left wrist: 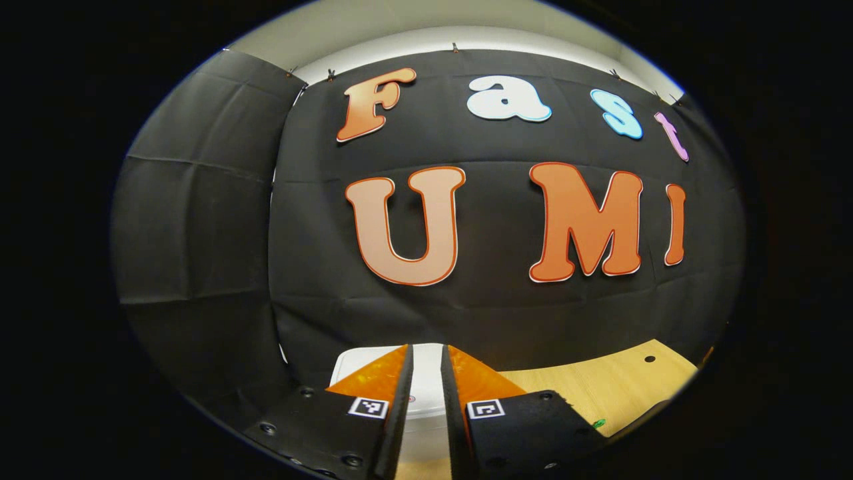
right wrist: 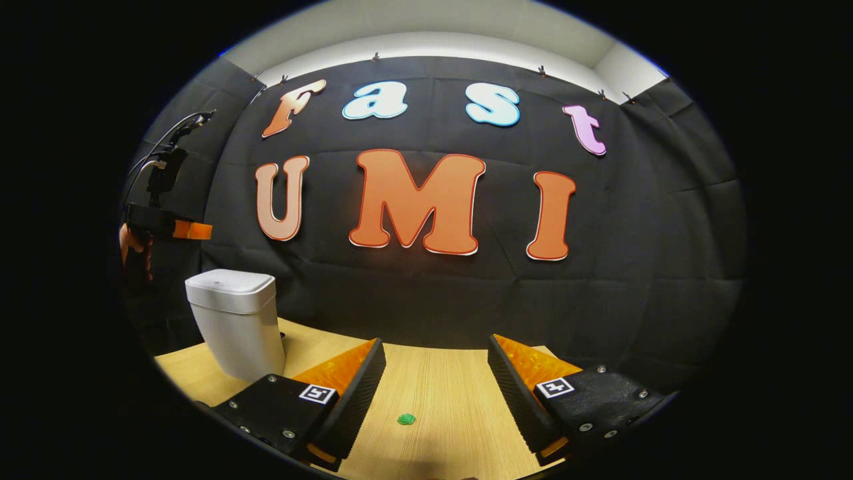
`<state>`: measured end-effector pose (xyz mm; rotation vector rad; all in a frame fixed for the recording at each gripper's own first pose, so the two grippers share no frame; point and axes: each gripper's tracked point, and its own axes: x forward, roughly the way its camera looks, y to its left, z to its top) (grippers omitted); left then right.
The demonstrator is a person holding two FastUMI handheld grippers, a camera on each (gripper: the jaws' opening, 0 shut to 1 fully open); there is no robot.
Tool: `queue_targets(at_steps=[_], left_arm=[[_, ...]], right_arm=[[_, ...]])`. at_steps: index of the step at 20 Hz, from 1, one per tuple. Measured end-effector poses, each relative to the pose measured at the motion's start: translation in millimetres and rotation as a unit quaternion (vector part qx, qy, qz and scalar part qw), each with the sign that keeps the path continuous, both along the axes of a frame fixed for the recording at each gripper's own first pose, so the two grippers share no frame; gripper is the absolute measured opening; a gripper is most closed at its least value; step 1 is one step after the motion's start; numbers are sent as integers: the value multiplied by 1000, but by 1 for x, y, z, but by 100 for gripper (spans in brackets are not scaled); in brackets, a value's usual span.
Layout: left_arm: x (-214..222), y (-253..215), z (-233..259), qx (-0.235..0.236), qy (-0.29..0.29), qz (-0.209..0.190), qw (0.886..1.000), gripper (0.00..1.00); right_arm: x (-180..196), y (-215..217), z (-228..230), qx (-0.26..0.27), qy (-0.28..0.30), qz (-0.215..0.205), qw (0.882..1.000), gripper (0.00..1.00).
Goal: Press the lid of the desktop garbage bin to open it, pick up the crumpled paper on the desktop and throw it into the bin, then pick up the pop can on the desktop and drop it into the bin, and finally close the garbage bin lid.
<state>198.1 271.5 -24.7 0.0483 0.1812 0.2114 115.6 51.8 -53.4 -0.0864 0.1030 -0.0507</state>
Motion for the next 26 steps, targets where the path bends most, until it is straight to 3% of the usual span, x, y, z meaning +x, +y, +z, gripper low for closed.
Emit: queue_targets(at_steps=[3,5,9,13,17,25,26], left_arm=[[24,20,-13,-5,24,-4,1000,6],[35,27,-25,-35,64,-18,997,0],[49,37,-42,-78,129,-32,988,0],[43,30,-83,-141,231,-56,961,0],[38,35,-109,-142,299,-49,942,0],[35,27,-127,-153,362,-63,917,0],[29,25,-131,-159,387,-67,906,0]], right_arm=[[4,4,-3,-4,5,-3,1000,93],[6,4,-5,-10,8,-6,1000,93],[12,2,-8,-13,10,-14,1000,94],[17,-2,-14,-12,19,-20,1000,94],[23,-6,-18,-9,24,-24,999,94],[28,-12,-22,-7,30,-25,999,94],[28,-13,-23,-8,30,-26,999,94]])
